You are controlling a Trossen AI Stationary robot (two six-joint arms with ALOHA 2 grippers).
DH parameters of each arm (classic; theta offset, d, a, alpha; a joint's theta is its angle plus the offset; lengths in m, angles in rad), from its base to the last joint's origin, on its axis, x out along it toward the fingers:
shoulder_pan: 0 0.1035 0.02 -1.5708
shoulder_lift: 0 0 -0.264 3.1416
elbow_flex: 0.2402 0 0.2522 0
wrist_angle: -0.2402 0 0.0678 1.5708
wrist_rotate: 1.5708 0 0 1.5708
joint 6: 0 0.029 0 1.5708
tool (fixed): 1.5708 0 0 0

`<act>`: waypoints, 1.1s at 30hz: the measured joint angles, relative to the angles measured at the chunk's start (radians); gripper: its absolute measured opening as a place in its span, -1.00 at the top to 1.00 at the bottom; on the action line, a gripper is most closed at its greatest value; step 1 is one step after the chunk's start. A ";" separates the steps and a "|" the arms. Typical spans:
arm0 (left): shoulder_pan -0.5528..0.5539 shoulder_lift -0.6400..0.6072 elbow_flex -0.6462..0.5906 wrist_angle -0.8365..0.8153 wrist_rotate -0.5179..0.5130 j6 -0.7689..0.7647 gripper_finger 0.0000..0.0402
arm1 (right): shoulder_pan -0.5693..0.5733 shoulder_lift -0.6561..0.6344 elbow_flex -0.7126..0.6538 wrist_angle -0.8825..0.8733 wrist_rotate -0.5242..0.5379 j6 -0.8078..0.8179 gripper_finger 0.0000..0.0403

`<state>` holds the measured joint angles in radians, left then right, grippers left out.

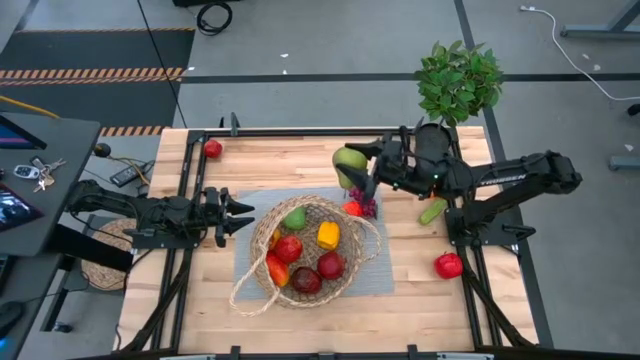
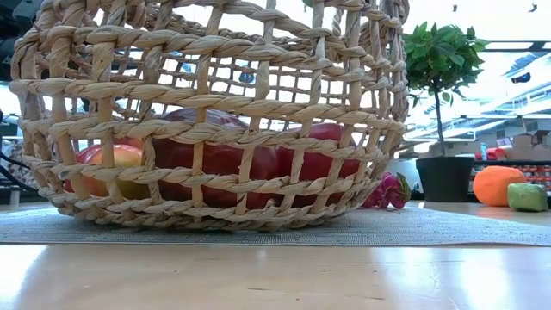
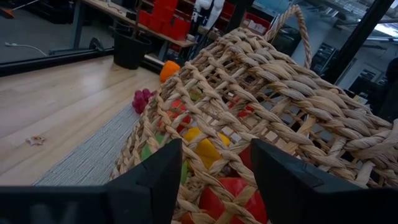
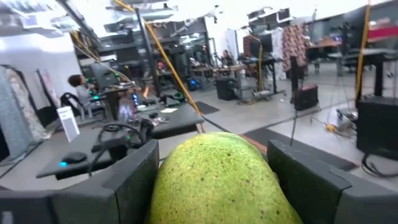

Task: Build produce basket
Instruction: Put the green pear into the brown basket

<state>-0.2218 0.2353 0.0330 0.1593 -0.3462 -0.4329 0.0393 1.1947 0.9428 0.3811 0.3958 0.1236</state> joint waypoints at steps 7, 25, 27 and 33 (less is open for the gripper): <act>0.000 0.000 0.000 0.000 0.000 0.000 0.03 | 0.037 0.000 0.000 0.022 0.002 -0.049 -0.43; 0.000 0.000 0.000 0.000 0.000 0.000 0.01 | 0.137 0.072 0.001 0.198 -0.037 -0.062 -0.43; 0.000 0.000 0.000 0.000 0.000 0.000 0.02 | 0.138 0.103 0.003 0.235 -0.049 -0.068 -0.43; 0.000 0.000 0.000 0.000 0.000 0.000 0.04 | 0.138 0.205 0.113 0.229 -0.084 -0.116 -0.50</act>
<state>-0.2222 0.2352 0.0330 0.1589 -0.3458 -0.4332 0.1768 1.3995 1.0555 0.6104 0.3122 0.0077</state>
